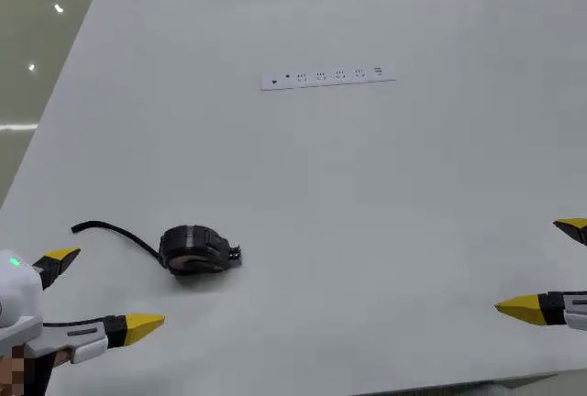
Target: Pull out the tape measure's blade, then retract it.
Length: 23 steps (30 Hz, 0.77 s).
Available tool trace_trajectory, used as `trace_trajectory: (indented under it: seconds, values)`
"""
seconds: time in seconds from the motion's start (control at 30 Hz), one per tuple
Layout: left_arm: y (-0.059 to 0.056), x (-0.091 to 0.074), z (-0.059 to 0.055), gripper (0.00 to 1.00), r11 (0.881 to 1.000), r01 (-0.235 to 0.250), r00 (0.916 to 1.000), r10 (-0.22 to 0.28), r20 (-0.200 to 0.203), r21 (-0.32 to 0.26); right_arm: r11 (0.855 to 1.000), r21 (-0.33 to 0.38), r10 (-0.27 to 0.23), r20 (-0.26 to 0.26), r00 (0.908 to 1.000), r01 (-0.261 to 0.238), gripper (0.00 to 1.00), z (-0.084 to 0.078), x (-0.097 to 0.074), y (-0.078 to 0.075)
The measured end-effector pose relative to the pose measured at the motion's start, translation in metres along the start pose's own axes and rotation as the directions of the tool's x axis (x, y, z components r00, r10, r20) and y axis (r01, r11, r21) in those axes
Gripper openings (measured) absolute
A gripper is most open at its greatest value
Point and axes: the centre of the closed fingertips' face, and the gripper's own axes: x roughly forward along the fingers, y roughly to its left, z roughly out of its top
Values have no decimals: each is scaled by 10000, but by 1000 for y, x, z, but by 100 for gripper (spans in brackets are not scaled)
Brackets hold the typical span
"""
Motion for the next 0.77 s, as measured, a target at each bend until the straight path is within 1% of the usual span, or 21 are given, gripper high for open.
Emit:
trace_trajectory:
  seconds: [0.07, 0.1, 0.17, 0.27, 0.33, 0.4, 0.47, 0.6, 0.77]
  values:
    - [1, 0, -3, 99, 10000, -63, 10000, 63, 3, -22, 10000, -17, 21, -4, 10000, -21, 99, -2, 1, 0]
    - [1, 0, -5, 99, 9999, -111, 9999, 110, -86, -76, 10000, -32, 32, -58, 10000, -32, 99, -4, 1, 0]
    - [0, 0, -6, 99, 9998, -68, 9999, 67, -86, -162, 10000, -20, 68, -138, 9999, -68, 99, -8, 1, 0]
    - [-2, 0, -9, 99, 9998, -24, 9999, 21, -151, -195, 10000, 50, -16, -188, 9998, 17, 99, -11, 1, -1]
    - [-3, 1, -9, 99, 9998, 24, 9999, -27, -169, -213, 9999, 147, -47, -163, 9999, 49, 99, -12, 0, -2]
    - [-4, 1, -8, 99, 9998, 73, 9999, -75, -145, -194, 9995, 313, -59, -31, 10000, 60, 99, -11, -2, -4]
    - [-5, 2, -8, 99, 9998, 96, 9999, -98, -137, -169, 9994, 338, -106, -26, 9999, 107, 99, -11, -2, -4]
    - [-4, 1, -5, 99, 9999, 65, 9999, -67, -95, -150, 10000, 68, 17, -262, 9997, -15, 99, -15, -1, 1]
    - [-5, -1, -5, 99, 9999, 55, 9999, -56, -100, -100, 10000, 41, 21, -112, 9999, -20, 99, -12, -2, 0]
